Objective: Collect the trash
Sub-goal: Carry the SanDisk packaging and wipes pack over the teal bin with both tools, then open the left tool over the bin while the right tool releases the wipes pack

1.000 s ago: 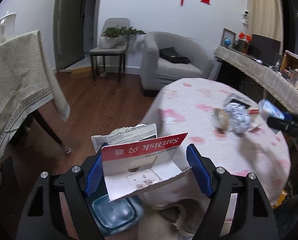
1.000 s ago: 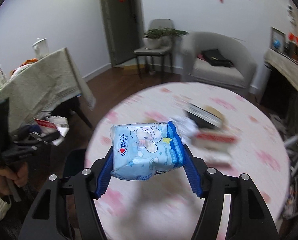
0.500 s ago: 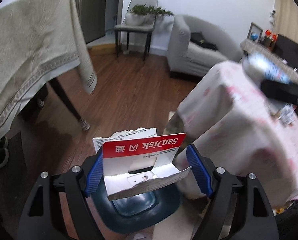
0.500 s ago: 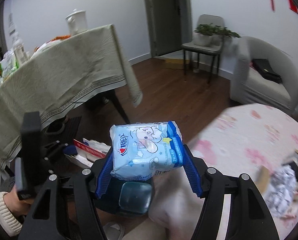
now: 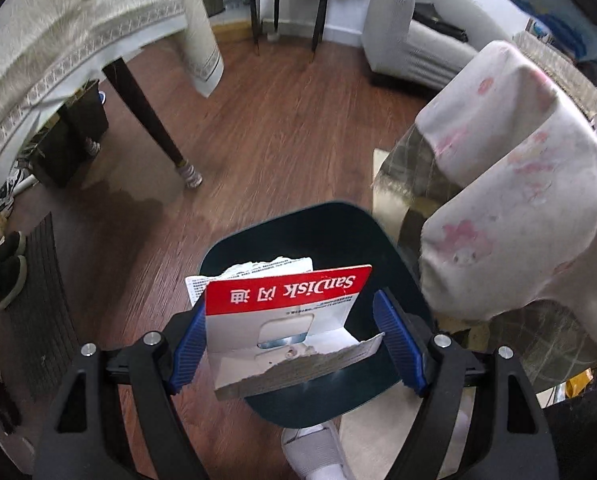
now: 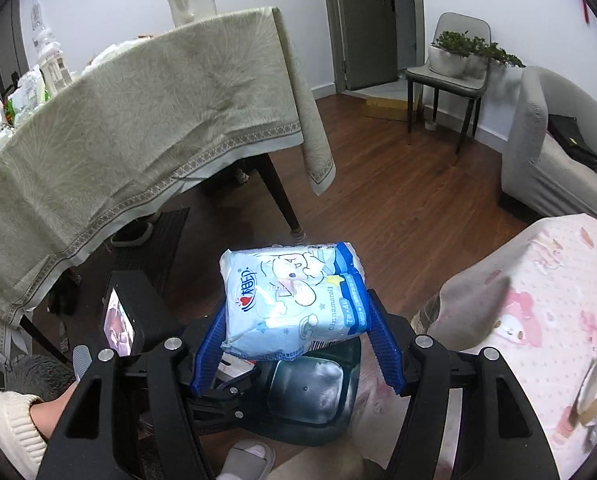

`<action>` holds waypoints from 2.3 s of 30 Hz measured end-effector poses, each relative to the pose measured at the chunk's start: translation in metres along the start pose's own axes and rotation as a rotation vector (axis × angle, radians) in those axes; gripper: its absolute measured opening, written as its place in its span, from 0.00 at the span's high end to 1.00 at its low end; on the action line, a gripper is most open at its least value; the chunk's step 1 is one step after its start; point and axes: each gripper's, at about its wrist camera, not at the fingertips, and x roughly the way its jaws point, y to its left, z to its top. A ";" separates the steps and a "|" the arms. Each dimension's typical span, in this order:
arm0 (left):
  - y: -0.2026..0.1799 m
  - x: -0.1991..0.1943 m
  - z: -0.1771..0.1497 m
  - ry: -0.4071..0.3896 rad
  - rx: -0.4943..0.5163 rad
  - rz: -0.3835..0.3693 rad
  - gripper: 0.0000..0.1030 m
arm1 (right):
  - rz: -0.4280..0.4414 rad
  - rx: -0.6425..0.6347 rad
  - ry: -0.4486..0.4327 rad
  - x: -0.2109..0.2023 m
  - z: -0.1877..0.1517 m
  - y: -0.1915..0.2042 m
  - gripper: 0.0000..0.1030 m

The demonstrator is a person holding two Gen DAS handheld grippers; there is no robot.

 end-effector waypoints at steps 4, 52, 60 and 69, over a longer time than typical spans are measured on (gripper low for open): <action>0.012 0.008 -0.007 0.043 -0.020 0.015 0.21 | 0.004 0.024 0.026 0.014 -0.001 -0.004 0.36; 0.030 -0.068 0.009 -0.133 -0.131 -0.034 0.44 | 0.005 0.059 0.397 0.139 -0.075 -0.003 0.35; 0.017 -0.096 0.020 -0.186 -0.144 -0.068 0.44 | -0.031 0.024 0.441 0.157 -0.086 0.001 0.22; -0.008 -0.119 0.029 -0.248 -0.090 -0.083 0.41 | -0.003 0.042 0.390 0.122 -0.075 -0.002 0.21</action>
